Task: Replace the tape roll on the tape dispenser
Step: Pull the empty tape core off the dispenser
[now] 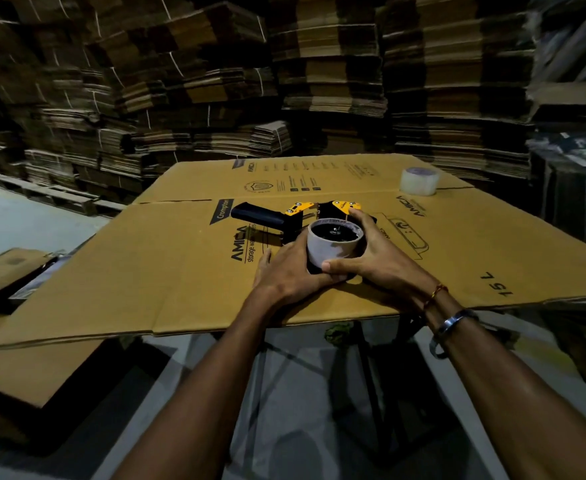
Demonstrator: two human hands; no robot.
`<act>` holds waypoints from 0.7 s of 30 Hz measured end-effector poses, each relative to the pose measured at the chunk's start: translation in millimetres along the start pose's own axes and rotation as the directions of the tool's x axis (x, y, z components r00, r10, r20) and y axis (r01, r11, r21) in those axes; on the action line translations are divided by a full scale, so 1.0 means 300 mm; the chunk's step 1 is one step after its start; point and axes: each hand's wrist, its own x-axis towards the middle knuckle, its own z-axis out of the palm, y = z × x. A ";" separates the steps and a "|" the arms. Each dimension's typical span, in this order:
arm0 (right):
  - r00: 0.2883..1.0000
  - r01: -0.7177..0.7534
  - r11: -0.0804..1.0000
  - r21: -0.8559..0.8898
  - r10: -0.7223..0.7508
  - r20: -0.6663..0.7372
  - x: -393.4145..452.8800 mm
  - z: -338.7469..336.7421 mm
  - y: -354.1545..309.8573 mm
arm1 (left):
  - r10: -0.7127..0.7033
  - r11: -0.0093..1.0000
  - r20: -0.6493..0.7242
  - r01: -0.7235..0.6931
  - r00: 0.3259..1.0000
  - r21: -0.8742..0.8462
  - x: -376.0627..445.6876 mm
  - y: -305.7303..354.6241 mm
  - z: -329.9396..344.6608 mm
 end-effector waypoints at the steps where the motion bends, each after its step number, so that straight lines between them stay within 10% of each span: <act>1: 1.000 0.000 1.000 -0.004 0.000 -0.010 0.000 0.000 -0.003 | -0.005 1.000 -0.011 0.004 1.000 -0.004 -0.001 0.001 0.000; 21: 0.995 0.044 0.996 -0.074 -0.050 -0.084 0.009 0.007 0.004 | -0.073 0.978 -0.067 0.059 0.995 -0.201 0.007 0.029 -0.008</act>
